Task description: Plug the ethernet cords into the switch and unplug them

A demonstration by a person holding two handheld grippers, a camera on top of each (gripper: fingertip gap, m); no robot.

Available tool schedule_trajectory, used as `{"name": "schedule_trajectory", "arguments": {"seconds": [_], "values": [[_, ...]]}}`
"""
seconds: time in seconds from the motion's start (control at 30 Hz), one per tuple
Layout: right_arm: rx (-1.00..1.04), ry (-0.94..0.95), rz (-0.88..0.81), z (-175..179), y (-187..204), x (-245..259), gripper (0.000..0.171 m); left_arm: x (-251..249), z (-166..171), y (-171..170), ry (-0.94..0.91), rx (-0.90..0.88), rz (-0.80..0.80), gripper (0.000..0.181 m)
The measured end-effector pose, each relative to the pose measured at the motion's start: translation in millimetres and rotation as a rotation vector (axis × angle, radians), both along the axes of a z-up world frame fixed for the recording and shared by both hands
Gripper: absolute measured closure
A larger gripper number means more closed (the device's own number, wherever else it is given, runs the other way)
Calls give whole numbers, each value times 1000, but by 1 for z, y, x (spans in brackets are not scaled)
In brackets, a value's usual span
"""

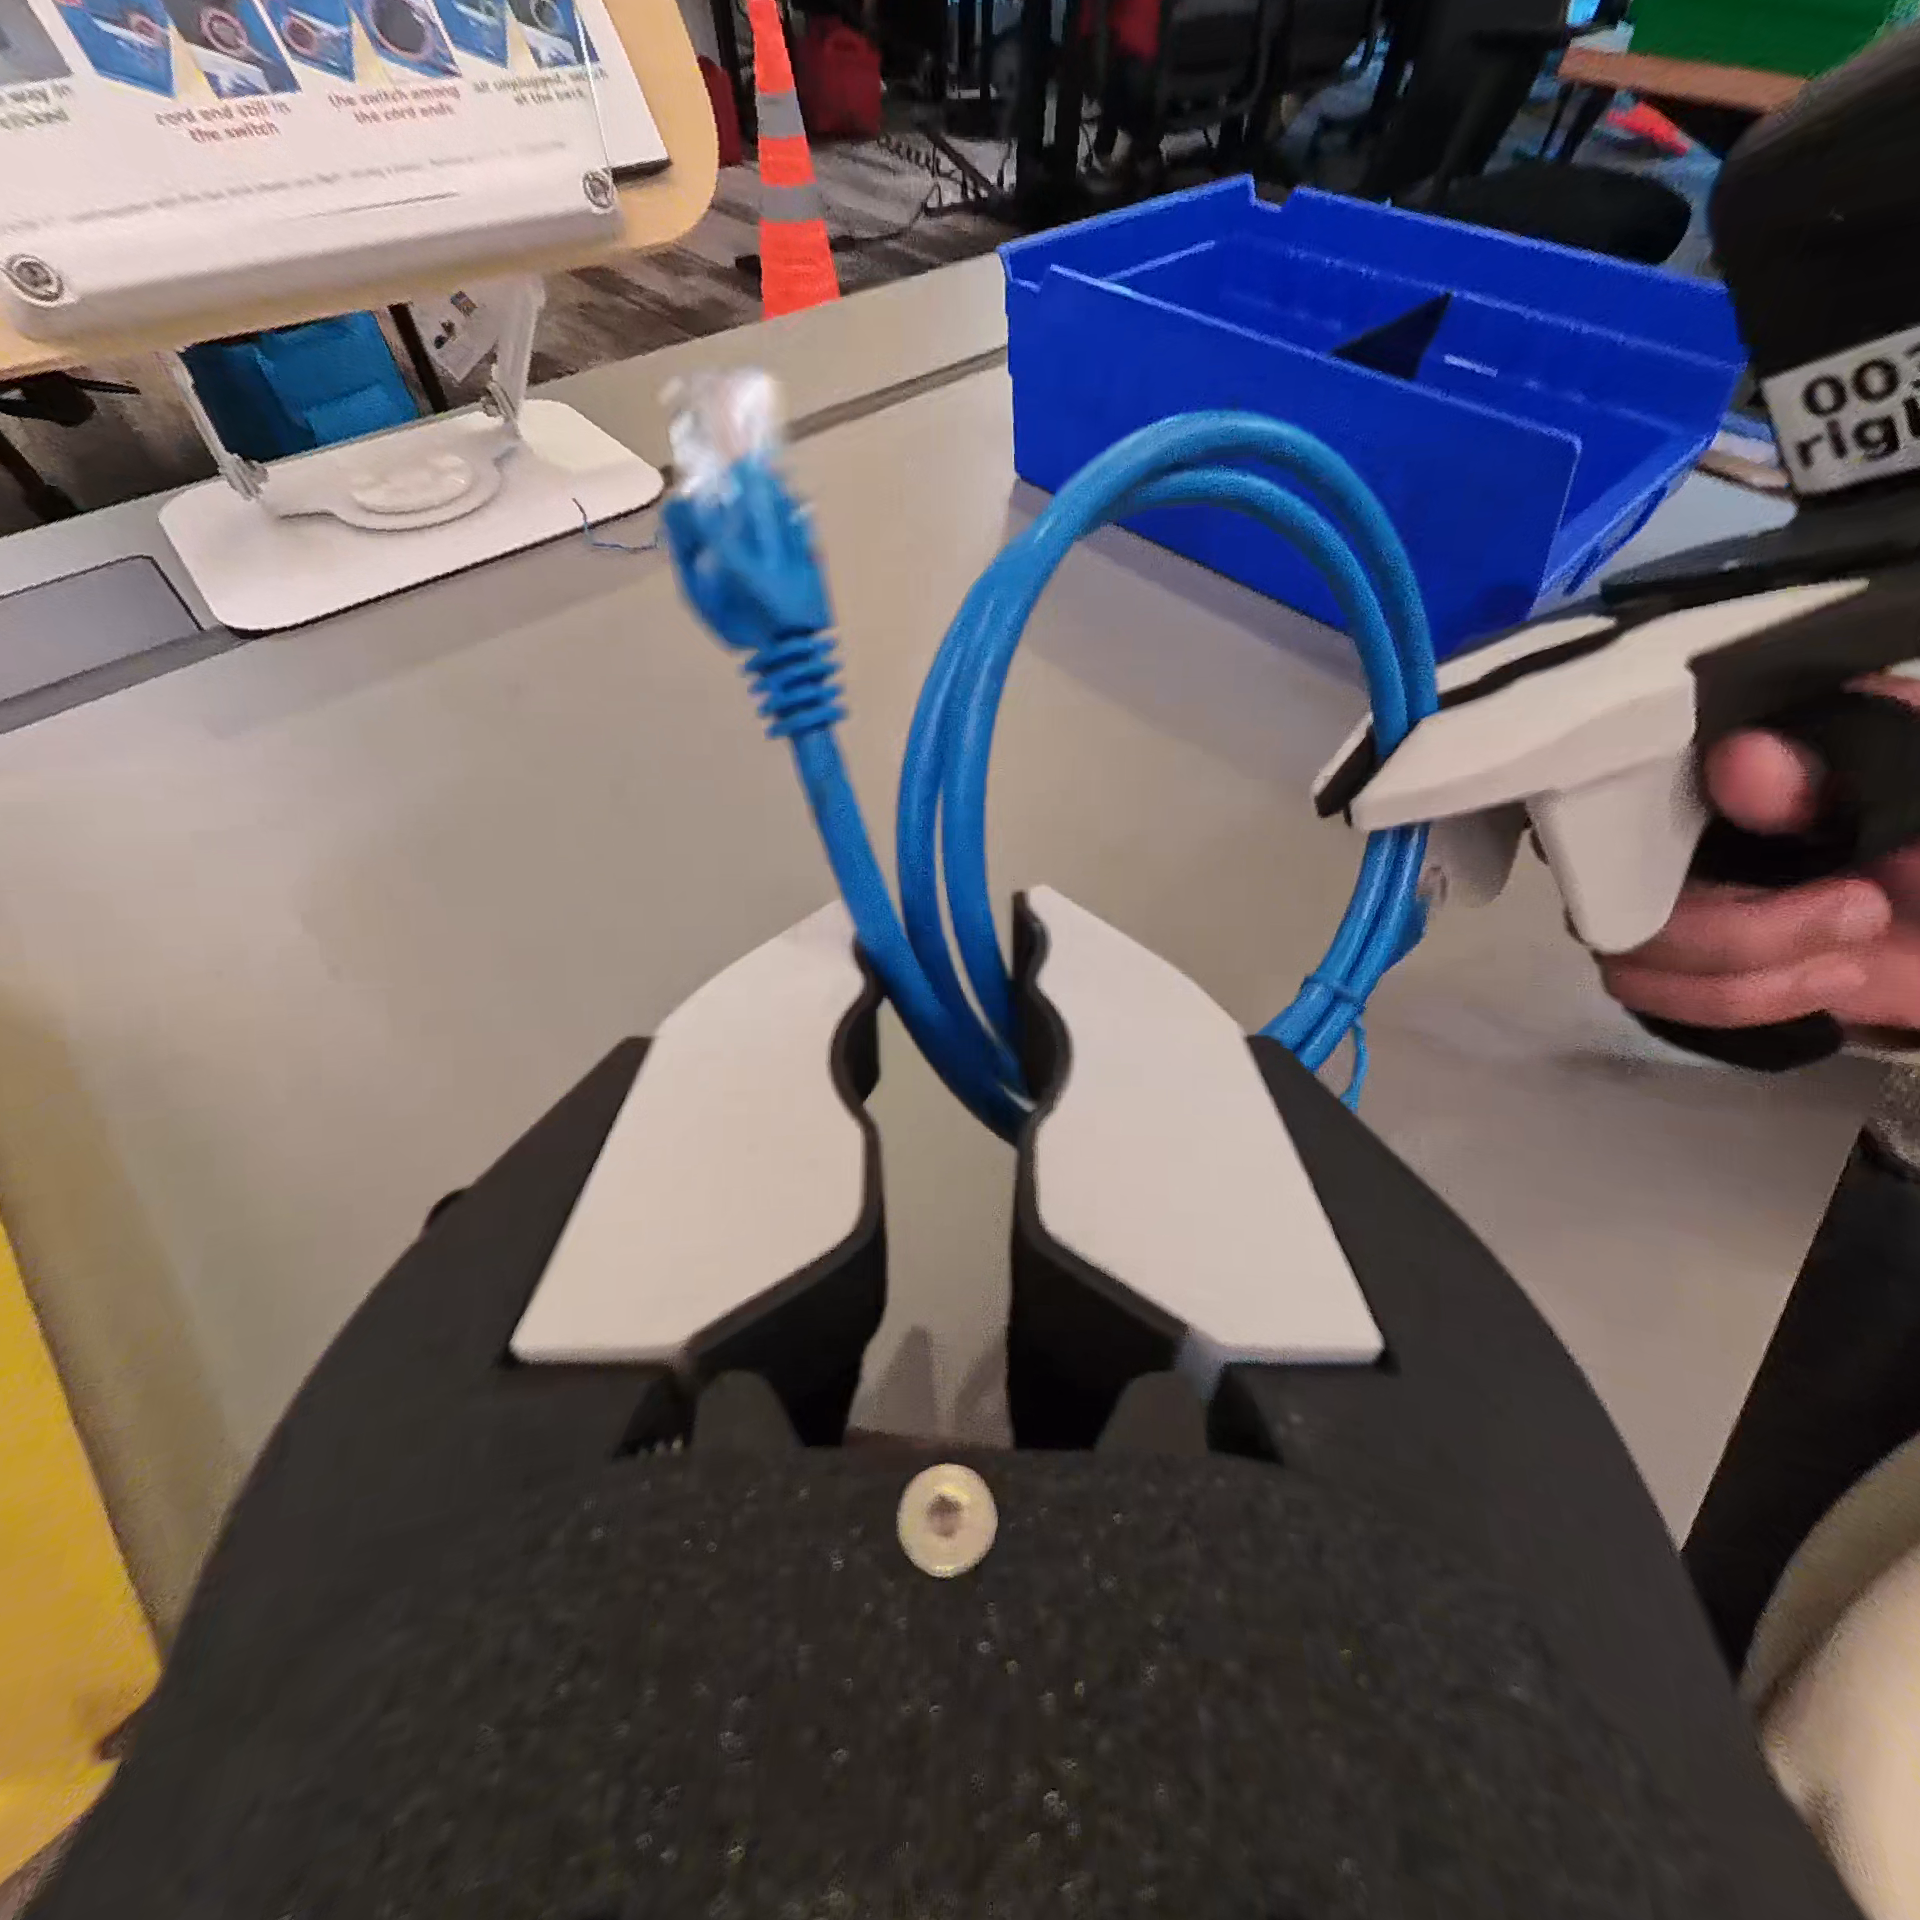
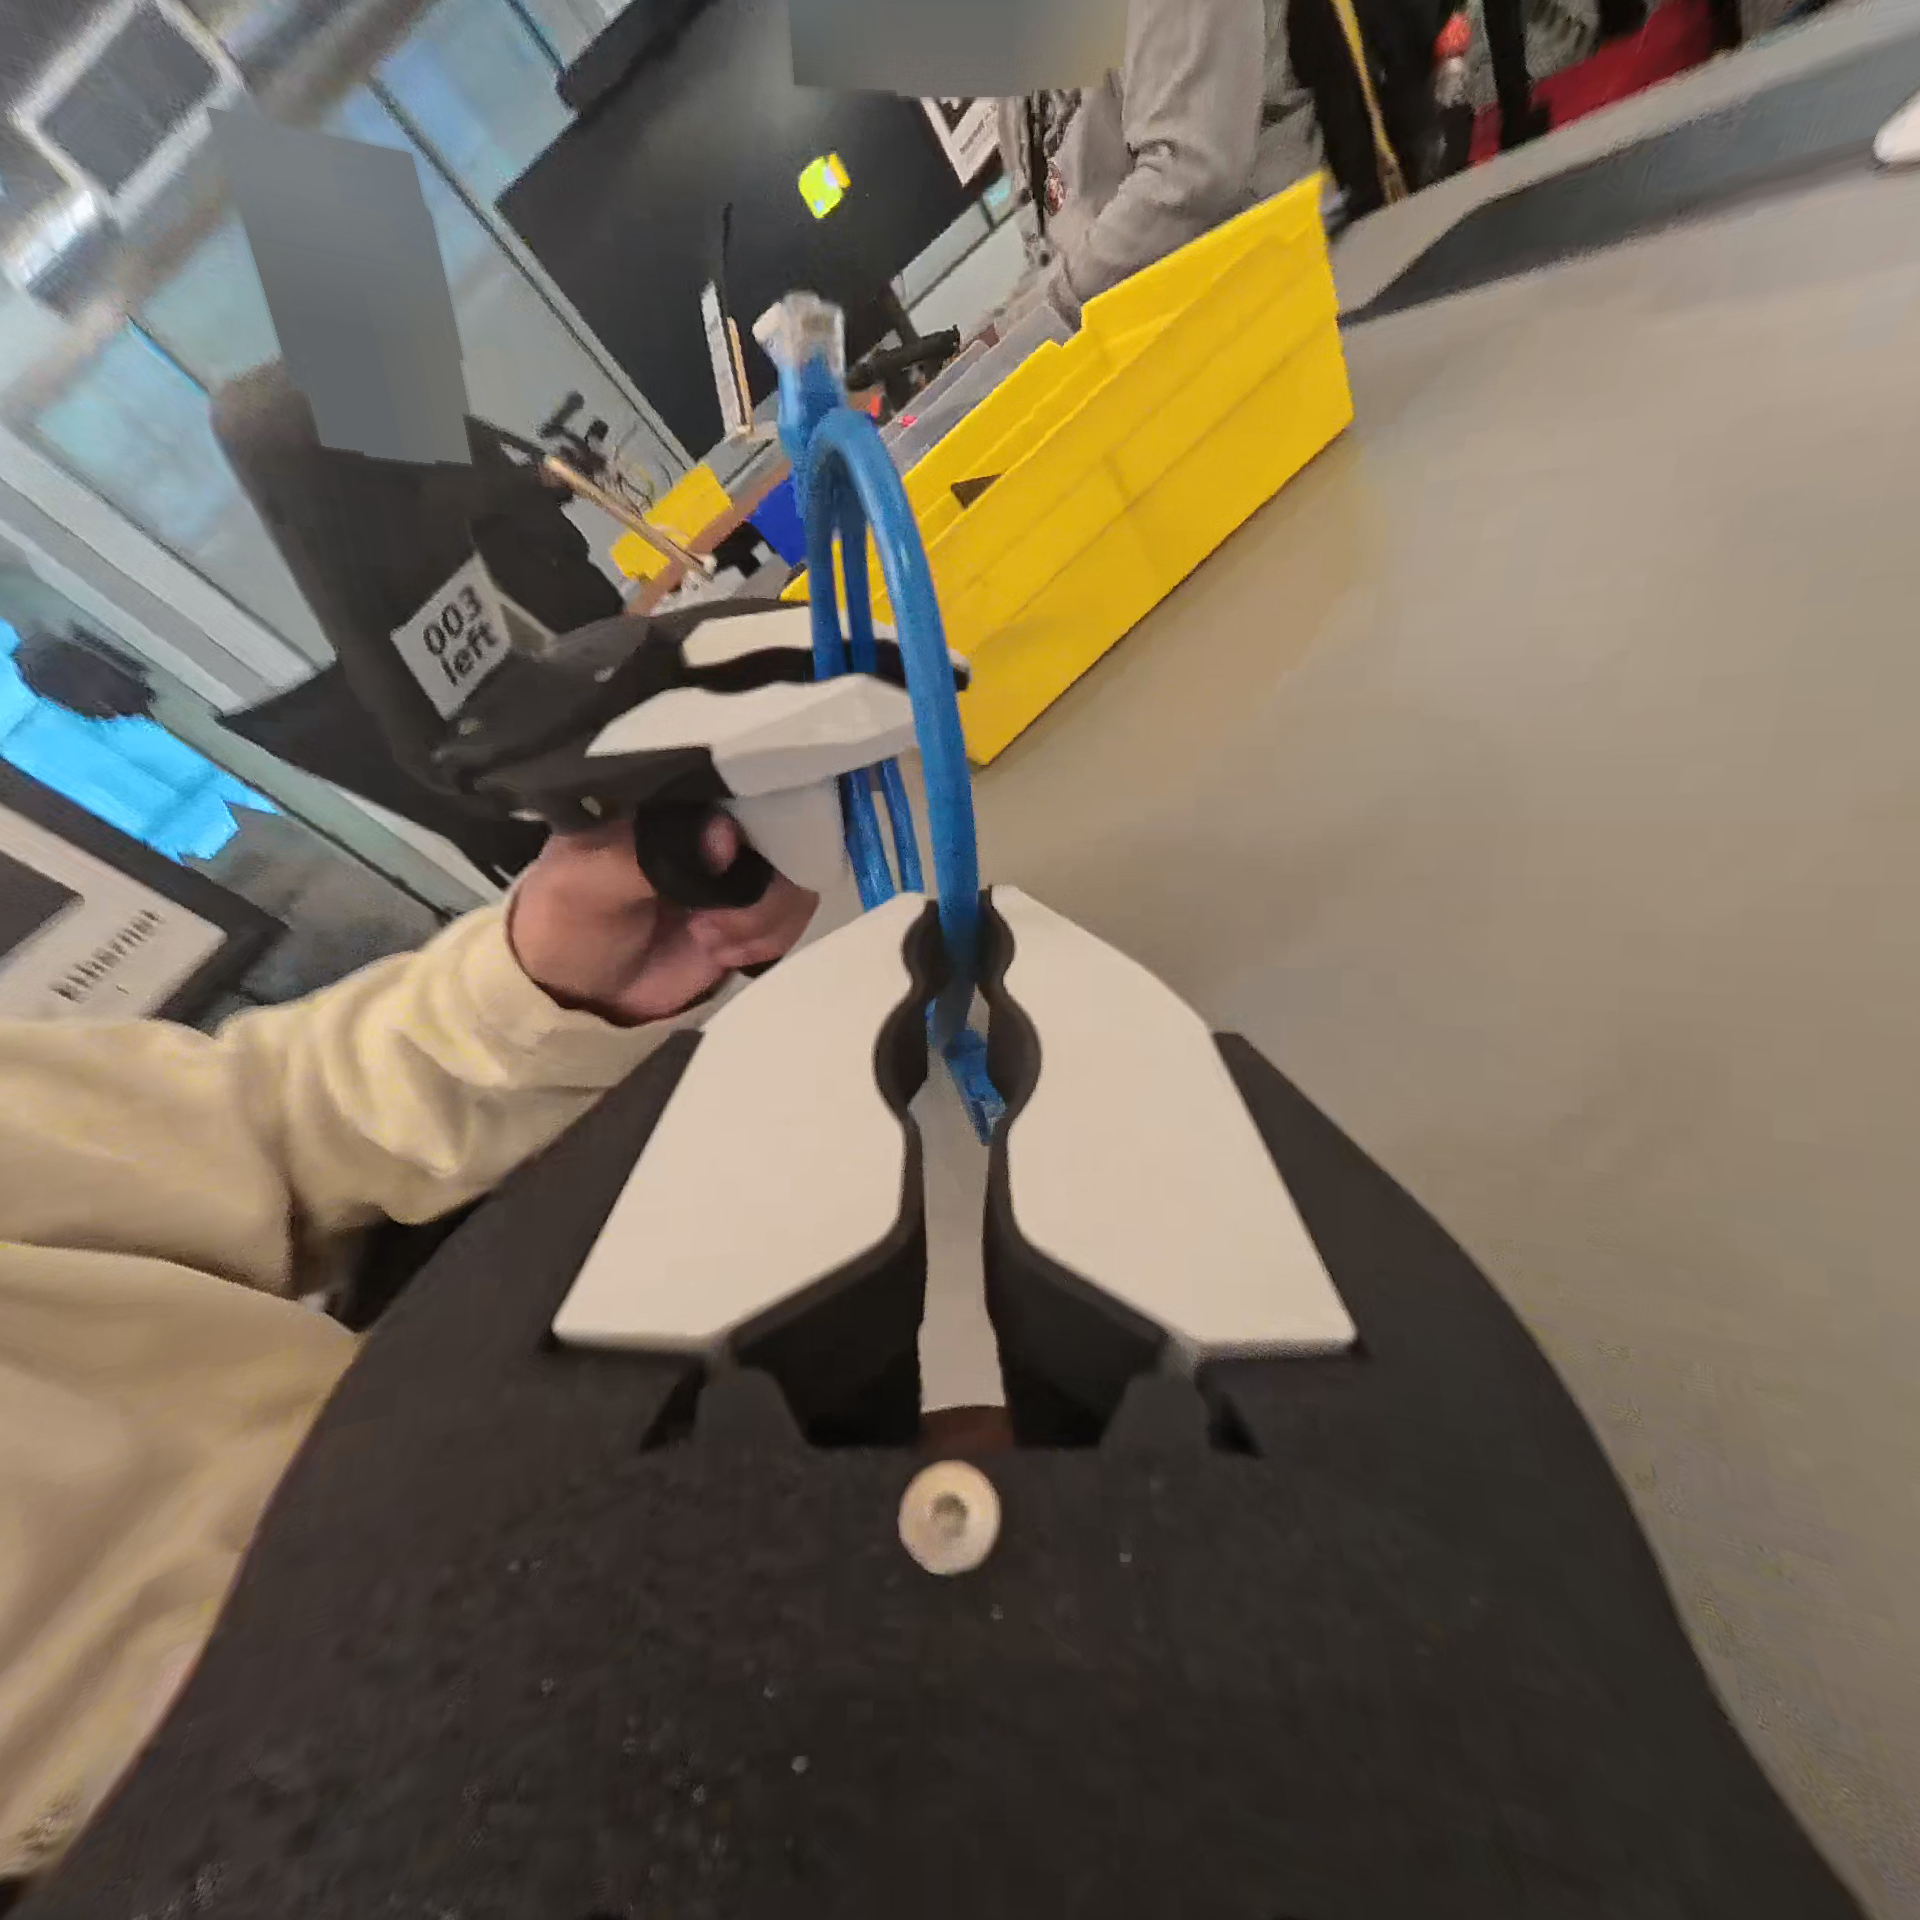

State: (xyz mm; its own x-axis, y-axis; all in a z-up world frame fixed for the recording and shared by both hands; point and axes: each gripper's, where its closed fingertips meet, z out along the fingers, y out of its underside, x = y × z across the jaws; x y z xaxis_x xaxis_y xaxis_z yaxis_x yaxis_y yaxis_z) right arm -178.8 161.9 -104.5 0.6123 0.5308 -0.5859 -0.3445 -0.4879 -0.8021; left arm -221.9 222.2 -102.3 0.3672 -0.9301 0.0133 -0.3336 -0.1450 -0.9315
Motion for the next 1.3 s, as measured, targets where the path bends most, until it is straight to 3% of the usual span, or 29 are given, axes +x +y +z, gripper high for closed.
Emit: {"name": "schedule_trajectory", "arguments": {"seconds": [0.1,0.27,0.37,0.47,0.57,0.7,0.87,1.1,1.2,1.3], "values": [[-90,59,-30,-6,2,9,165,-6,2,0,42,55,-3,140],[-170,103,-110,-15,7,26,165,-18,16,6,125,321,55,144],[-242,227,-110,-18,8,33,165,-9,6,-19,178,396,-83,151],[-279,299,-70,-18,6,29,165,5,-28,-51,338,490,-297,148],[-303,312,-27,-17,2,21,165,7,-47,-54,440,665,-335,148],[-311,314,21,-17,-2,10,165,8,-61,-62,505,773,-394,149],[-337,349,49,-20,-2,3,165,12,-72,-73,523,814,-440,149],[-354,458,52,-18,-1,5,165,13,-68,-76,469,651,-442,144],[-354,530,97,-11,-3,-1,165,16,-67,-69,468,703,-393,169],[-305,475,92,-7,-2,2,164,17,-58,-70,431,708,-386,170]]}}
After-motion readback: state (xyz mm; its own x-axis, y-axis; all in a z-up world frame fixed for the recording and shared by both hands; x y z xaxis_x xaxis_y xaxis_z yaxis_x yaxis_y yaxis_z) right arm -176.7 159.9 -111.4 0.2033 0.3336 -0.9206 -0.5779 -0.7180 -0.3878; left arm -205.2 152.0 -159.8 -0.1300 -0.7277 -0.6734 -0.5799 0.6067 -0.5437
